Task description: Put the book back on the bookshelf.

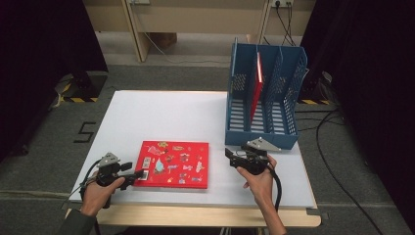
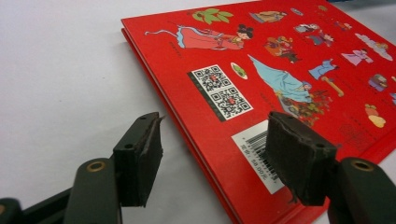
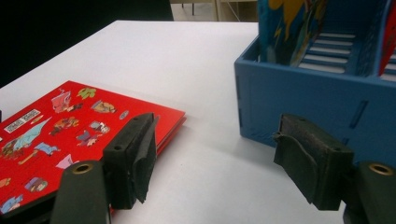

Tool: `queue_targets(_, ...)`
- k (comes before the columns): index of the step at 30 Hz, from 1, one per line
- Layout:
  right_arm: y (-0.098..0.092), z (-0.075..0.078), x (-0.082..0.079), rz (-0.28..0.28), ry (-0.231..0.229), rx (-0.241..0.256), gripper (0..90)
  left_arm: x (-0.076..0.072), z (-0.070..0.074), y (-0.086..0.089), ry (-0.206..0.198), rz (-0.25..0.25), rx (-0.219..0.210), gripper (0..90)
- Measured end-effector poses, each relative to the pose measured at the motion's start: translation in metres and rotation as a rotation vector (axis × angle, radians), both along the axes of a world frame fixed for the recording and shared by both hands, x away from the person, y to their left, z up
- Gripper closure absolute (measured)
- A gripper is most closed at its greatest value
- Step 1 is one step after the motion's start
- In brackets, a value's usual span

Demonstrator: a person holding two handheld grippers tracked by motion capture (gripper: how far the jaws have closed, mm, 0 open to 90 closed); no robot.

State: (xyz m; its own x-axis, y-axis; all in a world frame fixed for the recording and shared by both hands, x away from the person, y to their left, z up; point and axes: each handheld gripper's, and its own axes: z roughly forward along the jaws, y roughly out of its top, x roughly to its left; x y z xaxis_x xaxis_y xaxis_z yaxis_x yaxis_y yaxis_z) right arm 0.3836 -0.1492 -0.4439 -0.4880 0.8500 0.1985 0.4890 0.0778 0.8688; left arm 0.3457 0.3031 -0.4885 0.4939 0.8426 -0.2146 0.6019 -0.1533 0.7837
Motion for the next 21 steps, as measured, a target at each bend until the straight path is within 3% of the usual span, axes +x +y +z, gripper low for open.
queue_targets(4,0.005,-0.004,-0.004,0.019,0.013,-0.005,29.5,-0.001,-0.001,-0.002,0.013,-0.023,-0.030,41.1)
queue_targets(21,0.020,-0.019,-0.009,0.072,0.068,-0.013,28.1,-0.010,0.001,-0.008,0.029,-0.036,-0.028,45.1)
